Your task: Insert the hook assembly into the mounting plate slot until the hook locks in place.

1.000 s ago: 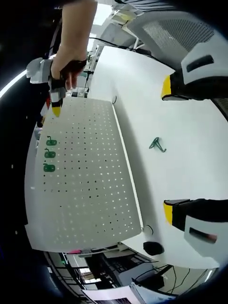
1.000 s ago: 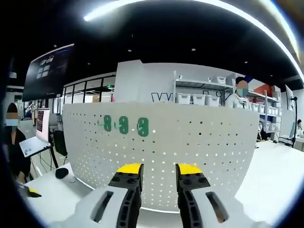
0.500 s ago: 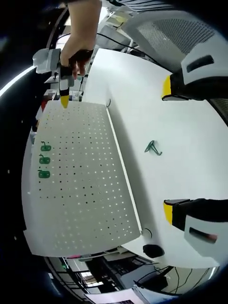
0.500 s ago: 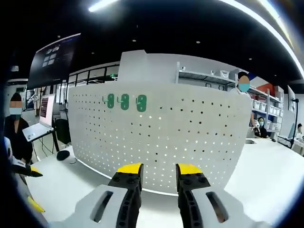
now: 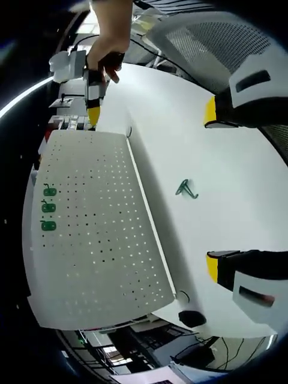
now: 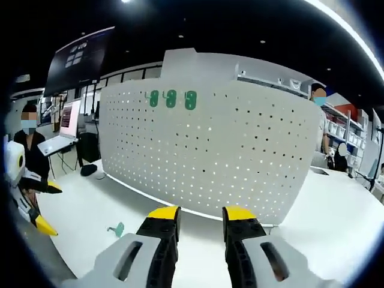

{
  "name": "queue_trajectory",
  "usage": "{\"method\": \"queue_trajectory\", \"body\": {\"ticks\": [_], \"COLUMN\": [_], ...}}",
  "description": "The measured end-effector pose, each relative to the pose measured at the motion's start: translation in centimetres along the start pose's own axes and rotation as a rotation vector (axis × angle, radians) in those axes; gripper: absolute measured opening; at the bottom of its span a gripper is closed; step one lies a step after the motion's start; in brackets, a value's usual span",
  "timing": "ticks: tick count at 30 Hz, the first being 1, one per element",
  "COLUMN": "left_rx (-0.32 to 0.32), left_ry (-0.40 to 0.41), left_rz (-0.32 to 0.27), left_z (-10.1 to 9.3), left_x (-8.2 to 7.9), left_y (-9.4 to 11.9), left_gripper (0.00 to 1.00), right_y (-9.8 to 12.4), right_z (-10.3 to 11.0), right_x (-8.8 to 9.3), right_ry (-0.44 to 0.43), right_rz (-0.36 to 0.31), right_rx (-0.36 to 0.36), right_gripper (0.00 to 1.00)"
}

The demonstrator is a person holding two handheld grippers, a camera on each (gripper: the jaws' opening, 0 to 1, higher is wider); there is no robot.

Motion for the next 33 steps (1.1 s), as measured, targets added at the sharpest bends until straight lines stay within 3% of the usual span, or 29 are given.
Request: {"method": "queue_trajectory", "body": {"ticks": [18, 33], "left_rx": [-0.005, -0.022], "left_ry": [-0.027, -0.052], "left_rz": [0.054, 0.077], "left_z": [-0.3, -0.4], "left_x": [0.3, 0.4], "left_y": [-0.3, -0.5], "left_gripper": [0.85, 0.85], "right_y": [0.5, -0.7], "right_z": [3.7, 7.6], "right_x": [3.2, 5.8], "right_ry": [0.057, 0.022], "right_rz": [0.094, 0.195], "right_rx": [-0.129, -0.238], "right_gripper": [0.27, 0.27]}}
Point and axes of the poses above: the point that each gripper's makers call its tool centre point, and the gripper's own axes: y roughly backward along the fingers, z roughly to its left, x roughly out of its underside, the point moved 10 cm from there along y, roughly backward along the fingers, and after that the axes turned 13 degrees about z, right-handed, at the moved point
